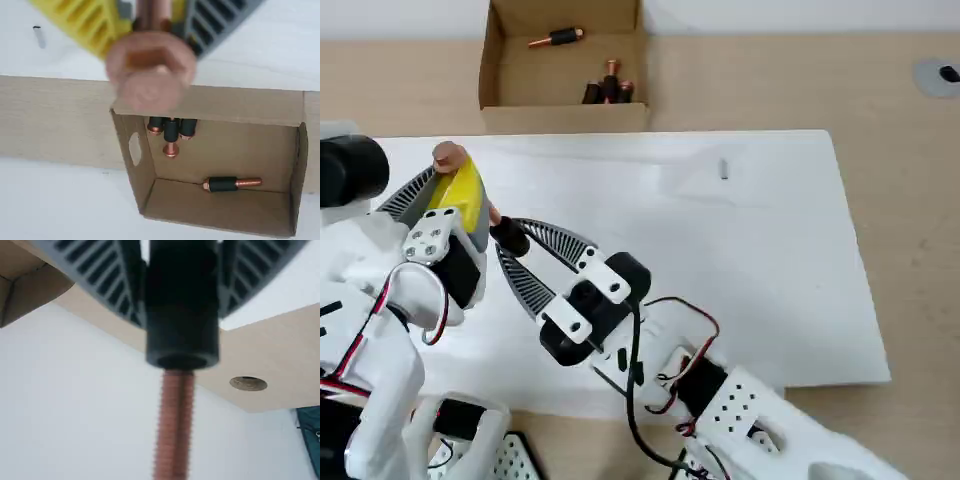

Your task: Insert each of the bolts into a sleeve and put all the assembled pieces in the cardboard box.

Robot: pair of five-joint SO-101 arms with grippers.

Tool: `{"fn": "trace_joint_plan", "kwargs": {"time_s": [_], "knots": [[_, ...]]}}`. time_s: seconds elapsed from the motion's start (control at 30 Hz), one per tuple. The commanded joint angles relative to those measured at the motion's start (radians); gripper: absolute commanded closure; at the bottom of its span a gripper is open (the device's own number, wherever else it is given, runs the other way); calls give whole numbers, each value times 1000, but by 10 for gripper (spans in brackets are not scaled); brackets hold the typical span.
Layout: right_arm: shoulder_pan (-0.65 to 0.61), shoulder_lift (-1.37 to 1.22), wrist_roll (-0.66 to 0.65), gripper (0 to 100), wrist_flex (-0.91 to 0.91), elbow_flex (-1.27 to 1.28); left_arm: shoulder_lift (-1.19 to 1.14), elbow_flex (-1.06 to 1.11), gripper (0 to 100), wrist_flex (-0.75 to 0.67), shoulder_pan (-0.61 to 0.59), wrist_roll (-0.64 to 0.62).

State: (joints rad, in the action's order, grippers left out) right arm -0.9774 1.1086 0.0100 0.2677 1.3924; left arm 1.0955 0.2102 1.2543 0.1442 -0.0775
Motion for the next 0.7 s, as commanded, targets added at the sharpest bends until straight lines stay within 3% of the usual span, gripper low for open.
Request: {"fn": "trace_joint_plan", "kwargs": {"time_s": [0.0, 0.17, 0.53, 0.67], "knots": [[10, 30, -2, 989, 28, -7, 2, -3, 993, 21, 63, -18], [10, 30, -2, 989, 28, -5, 2, 3, 993, 55, 83, -71], [10, 30, -2, 989, 25, -5, 2, -5, 988, 57, 80, -28], [12, 30, 0, 989, 23, -5, 2, -5, 914, 101, 80, -25]]}}
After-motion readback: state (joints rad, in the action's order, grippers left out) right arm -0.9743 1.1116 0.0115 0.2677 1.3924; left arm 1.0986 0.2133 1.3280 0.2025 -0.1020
